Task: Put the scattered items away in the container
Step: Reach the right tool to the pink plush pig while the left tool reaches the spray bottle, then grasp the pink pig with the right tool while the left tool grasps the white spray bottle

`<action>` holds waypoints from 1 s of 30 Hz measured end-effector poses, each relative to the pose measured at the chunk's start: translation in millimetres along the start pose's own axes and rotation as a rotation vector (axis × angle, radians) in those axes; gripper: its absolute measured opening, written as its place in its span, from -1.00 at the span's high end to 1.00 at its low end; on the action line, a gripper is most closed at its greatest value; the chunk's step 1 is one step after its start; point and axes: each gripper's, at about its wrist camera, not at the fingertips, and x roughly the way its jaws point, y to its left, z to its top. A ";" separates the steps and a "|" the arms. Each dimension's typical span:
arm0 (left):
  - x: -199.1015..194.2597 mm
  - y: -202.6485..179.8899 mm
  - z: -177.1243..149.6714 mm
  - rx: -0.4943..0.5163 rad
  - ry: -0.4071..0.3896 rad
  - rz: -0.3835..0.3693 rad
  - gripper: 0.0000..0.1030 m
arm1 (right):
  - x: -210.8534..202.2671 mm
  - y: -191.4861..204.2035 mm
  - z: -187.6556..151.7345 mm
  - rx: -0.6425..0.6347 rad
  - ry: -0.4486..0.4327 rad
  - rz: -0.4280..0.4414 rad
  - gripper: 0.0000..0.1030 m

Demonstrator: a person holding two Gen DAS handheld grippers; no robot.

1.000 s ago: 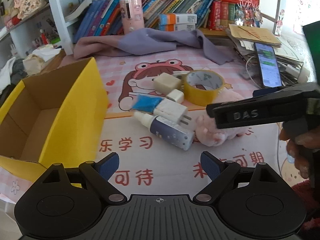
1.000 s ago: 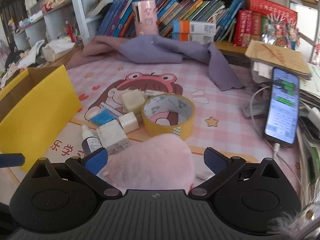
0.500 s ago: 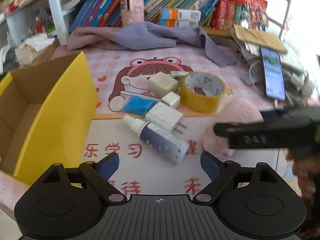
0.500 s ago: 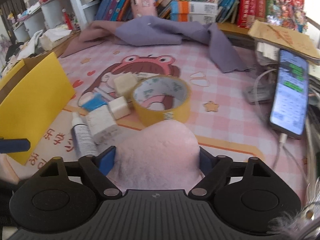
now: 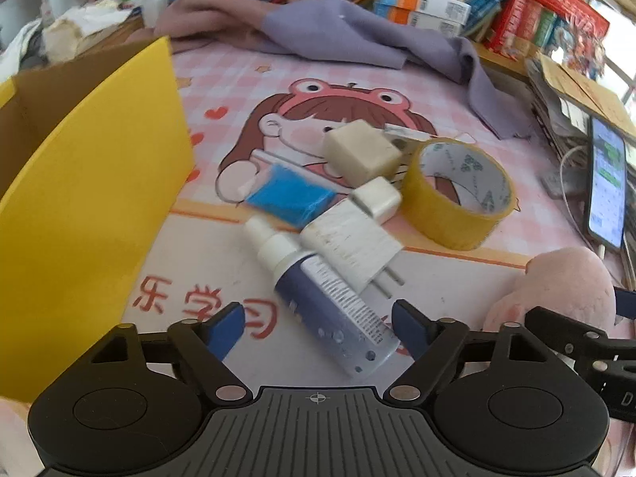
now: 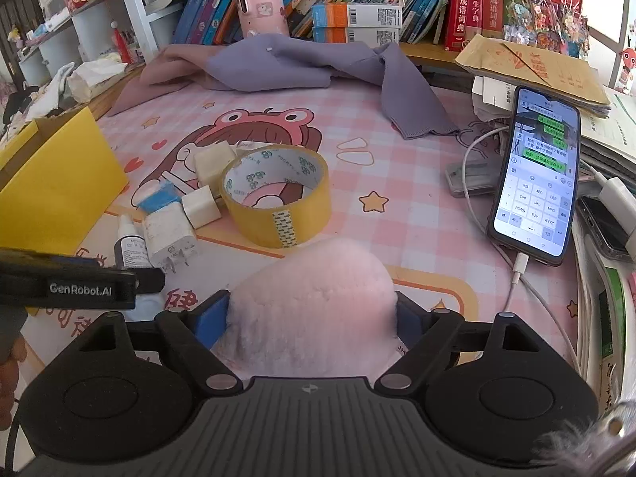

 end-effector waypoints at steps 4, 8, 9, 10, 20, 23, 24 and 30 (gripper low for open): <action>-11.8 9.8 -2.5 -0.013 -0.031 0.058 -0.08 | 2.7 3.0 2.5 -0.009 -0.002 0.006 -0.62; -7.2 8.7 1.2 0.017 -0.018 0.056 -0.07 | 5.8 7.4 4.6 -0.028 -0.001 0.008 -0.64; -4.7 8.2 1.5 0.024 -0.012 0.055 -0.06 | 6.2 7.7 4.6 -0.031 0.000 0.008 -0.64; -1.9 7.8 1.4 0.029 -0.007 0.063 -0.03 | 6.7 7.4 4.5 -0.030 0.002 0.008 -0.65; -3.7 20.1 -10.2 0.010 -0.001 0.043 0.40 | 4.7 7.4 3.7 -0.028 -0.009 0.005 -0.57; -15.5 19.1 -11.9 0.034 -0.034 0.032 0.40 | -1.5 11.0 2.3 -0.031 -0.033 0.008 -0.53; -19.0 18.7 -11.9 0.039 -0.043 0.028 0.40 | -3.2 12.4 1.9 -0.034 -0.039 0.008 -0.52; -40.2 19.8 -18.9 0.044 -0.081 -0.014 0.40 | -15.9 21.8 -2.4 -0.035 -0.072 0.011 -0.47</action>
